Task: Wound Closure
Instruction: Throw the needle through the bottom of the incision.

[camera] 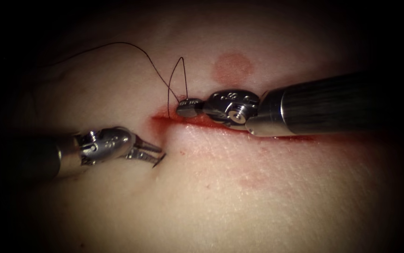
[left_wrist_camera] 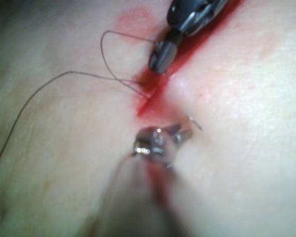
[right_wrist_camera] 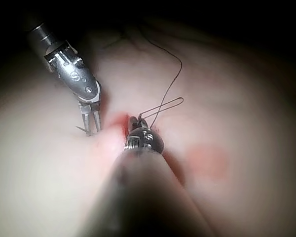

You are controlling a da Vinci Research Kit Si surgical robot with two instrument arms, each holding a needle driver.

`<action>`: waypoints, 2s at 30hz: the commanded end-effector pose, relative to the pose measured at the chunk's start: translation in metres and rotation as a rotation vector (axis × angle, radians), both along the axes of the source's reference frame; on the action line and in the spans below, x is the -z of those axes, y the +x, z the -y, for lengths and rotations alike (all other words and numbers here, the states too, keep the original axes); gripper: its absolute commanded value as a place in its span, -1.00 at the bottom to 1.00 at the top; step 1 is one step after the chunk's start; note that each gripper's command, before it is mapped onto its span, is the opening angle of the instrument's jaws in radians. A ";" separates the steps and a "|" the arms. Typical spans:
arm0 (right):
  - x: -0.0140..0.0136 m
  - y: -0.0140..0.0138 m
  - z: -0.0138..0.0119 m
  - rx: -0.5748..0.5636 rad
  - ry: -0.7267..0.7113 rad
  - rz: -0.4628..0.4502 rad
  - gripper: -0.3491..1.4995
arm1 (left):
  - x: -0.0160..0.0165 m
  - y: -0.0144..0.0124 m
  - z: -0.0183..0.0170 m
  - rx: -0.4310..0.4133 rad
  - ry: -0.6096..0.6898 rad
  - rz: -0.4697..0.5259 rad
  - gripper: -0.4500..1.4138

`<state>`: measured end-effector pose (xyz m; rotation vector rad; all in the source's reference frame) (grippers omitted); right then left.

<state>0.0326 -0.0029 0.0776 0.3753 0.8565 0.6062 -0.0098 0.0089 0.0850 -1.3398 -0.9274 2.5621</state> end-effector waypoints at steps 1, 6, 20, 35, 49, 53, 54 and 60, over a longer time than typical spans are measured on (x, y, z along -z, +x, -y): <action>-0.0008 0.0010 0.0010 0.017 0.005 -0.019 -1.00 | -0.0008 -0.0006 0.0003 0.001 0.002 0.001 -0.70; -0.0011 0.0015 0.0018 0.014 0.087 -0.061 -1.00 | -0.0008 -0.0007 0.0003 0.001 0.002 0.001 -0.70; -0.0020 0.0025 0.0068 0.011 0.393 -0.193 -1.00 | -0.0009 -0.0010 0.0002 -0.001 -0.001 0.003 -0.69; -0.0010 0.0041 0.0096 0.064 0.446 -0.240 -1.00 | -0.0009 -0.0014 0.0000 0.000 0.001 0.002 -0.69; -0.0017 0.0006 0.0051 -0.047 0.228 -0.121 0.85 | -0.0009 -0.0012 0.0001 -0.003 0.003 0.004 -0.69; -0.0015 -0.0017 0.0027 -0.031 0.084 -0.024 0.96 | -0.0009 -0.0012 0.0001 -0.001 0.003 0.006 -0.69; -0.0014 -0.0023 0.0021 -0.019 0.054 0.001 0.98 | -0.0009 -0.0012 0.0001 -0.001 0.003 0.006 -0.69; -0.0002 -0.0051 -0.0002 0.026 -0.082 0.096 0.98 | -0.0009 -0.0013 0.0001 -0.001 0.003 0.006 -0.69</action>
